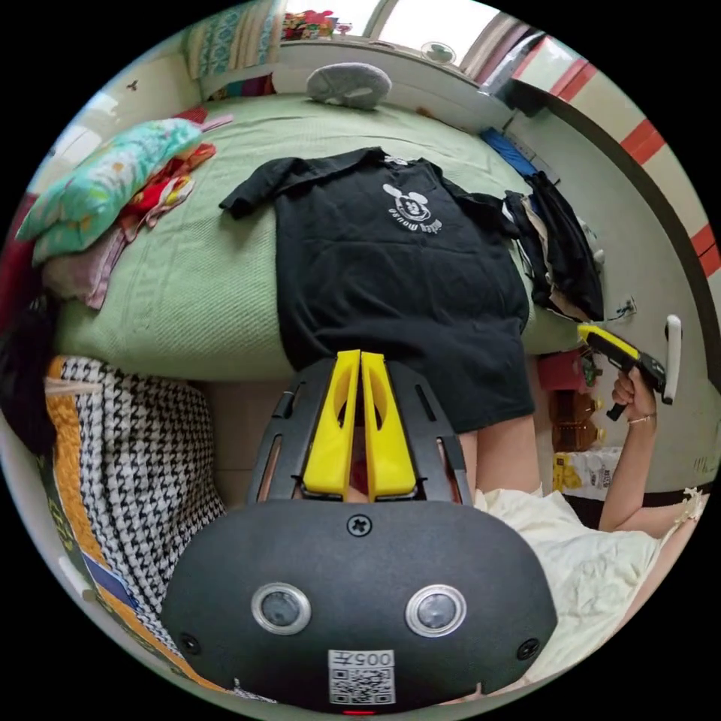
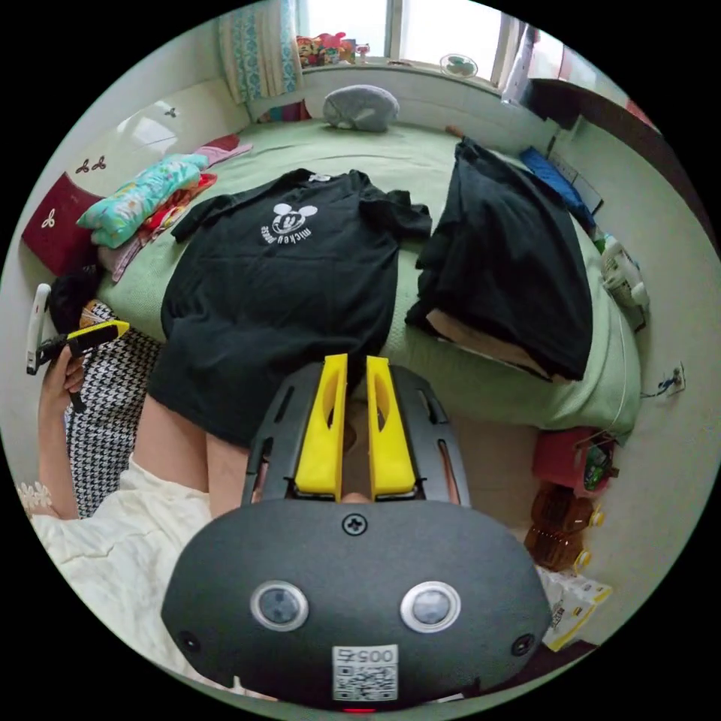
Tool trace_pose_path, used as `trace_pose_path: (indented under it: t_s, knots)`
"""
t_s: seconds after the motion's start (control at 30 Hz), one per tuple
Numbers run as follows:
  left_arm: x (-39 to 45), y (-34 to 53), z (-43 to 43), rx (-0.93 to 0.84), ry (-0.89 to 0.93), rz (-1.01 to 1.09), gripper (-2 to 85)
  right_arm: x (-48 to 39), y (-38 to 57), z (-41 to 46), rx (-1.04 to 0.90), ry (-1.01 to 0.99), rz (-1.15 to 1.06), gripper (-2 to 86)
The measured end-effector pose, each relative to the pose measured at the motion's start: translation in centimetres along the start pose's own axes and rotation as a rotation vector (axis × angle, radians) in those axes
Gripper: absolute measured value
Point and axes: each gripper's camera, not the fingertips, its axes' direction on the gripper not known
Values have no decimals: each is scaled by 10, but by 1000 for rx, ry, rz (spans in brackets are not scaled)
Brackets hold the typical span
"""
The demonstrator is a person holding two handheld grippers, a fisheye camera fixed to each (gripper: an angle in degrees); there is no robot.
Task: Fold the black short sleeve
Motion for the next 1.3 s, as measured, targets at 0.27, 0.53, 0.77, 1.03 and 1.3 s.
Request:
trace_pose_path:
  t_s: [0.27, 0.53, 0.77, 1.03, 1.3]
  knots:
    - [68, -139, 44, 80, 4, 113, -3, -27, -152, 69, 92, -31, -218, 67]
    - [80, -262, 101, 199, -6, 1, -5, -53, -270, 151, -4, 158, -343, 69]
    - [70, -275, 160, 128, -18, -56, -6, -47, -313, 224, -216, 227, -271, -11]
    - [76, -298, 180, 106, -29, -66, -7, 51, -401, 208, -129, 388, 110, -14]
    - [93, -318, 200, 91, -92, -55, -7, 30, -386, 201, -23, 324, 172, -10]
